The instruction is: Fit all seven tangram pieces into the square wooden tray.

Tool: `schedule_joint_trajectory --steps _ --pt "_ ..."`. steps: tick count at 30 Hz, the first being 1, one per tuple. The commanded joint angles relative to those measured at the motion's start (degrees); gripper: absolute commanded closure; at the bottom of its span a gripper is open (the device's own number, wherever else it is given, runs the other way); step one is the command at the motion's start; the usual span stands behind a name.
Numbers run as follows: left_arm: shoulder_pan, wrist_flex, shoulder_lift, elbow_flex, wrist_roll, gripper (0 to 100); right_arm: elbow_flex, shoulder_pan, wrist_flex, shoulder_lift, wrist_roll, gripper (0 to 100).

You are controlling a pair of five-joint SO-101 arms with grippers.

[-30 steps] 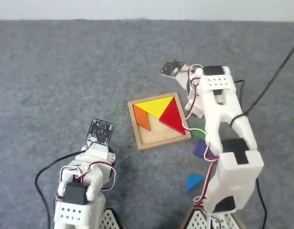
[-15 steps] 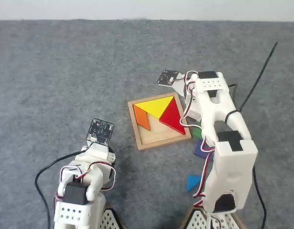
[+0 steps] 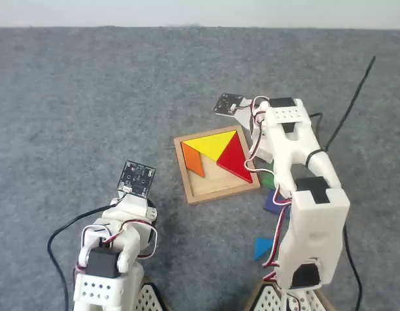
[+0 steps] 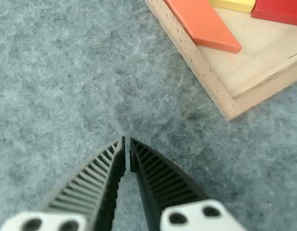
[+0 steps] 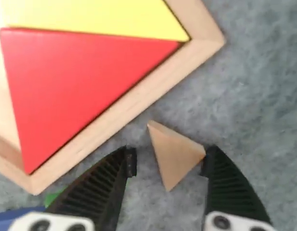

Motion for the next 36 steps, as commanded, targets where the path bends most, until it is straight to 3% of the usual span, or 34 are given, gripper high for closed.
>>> schedule_joint_trajectory --steps 1,6,18,24,31,36 --pt "-0.2 0.2 -1.1 -0.6 -0.3 98 -3.0 -0.7 0.0 -0.7 0.5 80.1" --pt "-0.2 0.2 -1.1 -0.6 -0.3 98 -3.1 -0.7 3.3 -1.0 -3.8 84.6" --pt "-0.2 0.2 -1.1 -0.6 -0.3 98 -3.1 0.2 5.7 -1.4 -35.3 87.6" --pt "-0.2 0.2 -1.1 -0.6 -0.3 98 -3.3 0.3 7.7 -1.4 -33.9 86.8" --pt "-0.2 0.2 -1.1 -0.6 -0.3 98 -3.7 1.3 6.7 -3.6 -33.4 70.8" --pt "-0.2 0.2 -1.1 -0.6 -0.3 98 -3.7 0.9 2.6 -3.6 -27.2 69.0"
